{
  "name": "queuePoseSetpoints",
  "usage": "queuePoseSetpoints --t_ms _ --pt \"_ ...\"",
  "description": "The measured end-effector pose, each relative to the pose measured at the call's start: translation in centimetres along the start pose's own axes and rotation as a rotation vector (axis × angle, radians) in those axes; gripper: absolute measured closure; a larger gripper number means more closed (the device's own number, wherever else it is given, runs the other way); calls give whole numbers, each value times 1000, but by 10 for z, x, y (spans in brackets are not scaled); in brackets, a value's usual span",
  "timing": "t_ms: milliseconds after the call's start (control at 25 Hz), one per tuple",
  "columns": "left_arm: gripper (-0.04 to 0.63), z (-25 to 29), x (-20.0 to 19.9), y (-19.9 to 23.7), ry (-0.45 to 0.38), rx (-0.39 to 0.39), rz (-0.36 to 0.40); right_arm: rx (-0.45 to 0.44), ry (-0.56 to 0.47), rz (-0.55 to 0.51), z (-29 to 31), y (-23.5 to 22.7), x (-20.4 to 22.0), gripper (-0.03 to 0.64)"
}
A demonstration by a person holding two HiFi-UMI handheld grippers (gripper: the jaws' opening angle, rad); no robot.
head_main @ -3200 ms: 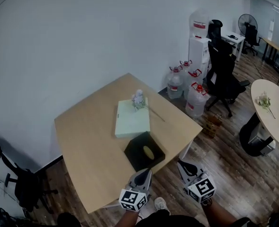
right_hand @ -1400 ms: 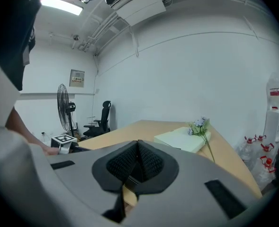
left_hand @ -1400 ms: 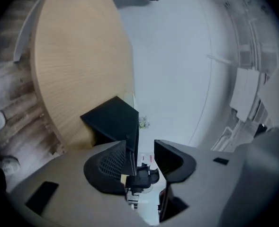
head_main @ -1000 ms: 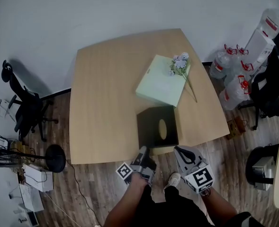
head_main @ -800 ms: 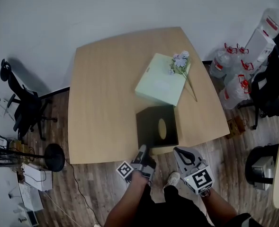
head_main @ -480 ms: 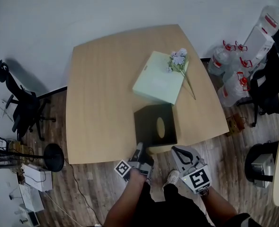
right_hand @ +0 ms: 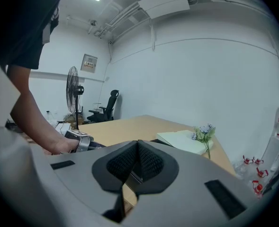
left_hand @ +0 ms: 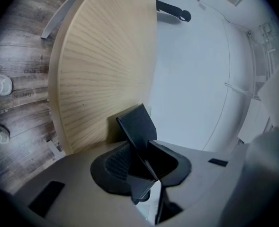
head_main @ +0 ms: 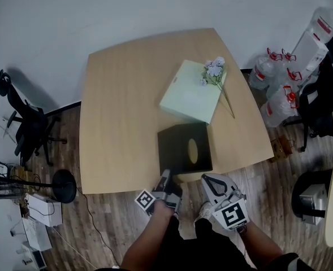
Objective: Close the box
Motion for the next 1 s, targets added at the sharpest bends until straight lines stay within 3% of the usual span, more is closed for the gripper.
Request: queuePoseSetpoints --t_ms 320,560,800,880,1000 --pt "528 -4 -2 -20 -18 -4 48 -15 4 -45 4 4 -1 604" --pt "549 -8 -1 -39 -12 -8 134 -16 -9 -40 4 7 -1 604" --pt "554 -6 3 -63 45 -59 392 -2 -34 -44 2 3 -5 604" --pt "557 -8 4 -69 60 -97 522 1 -39 -45 2 1 -7 604" --pt "555 -9 10 -81 90 -126 782 10 -51 -48 1 -1 -9 604"
Point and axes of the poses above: the fingertips, and each gripper's own axes: z forward along the fingers, y to its left, x out of its underside, the point moved 7 cm from there along -z, backward along the fingers
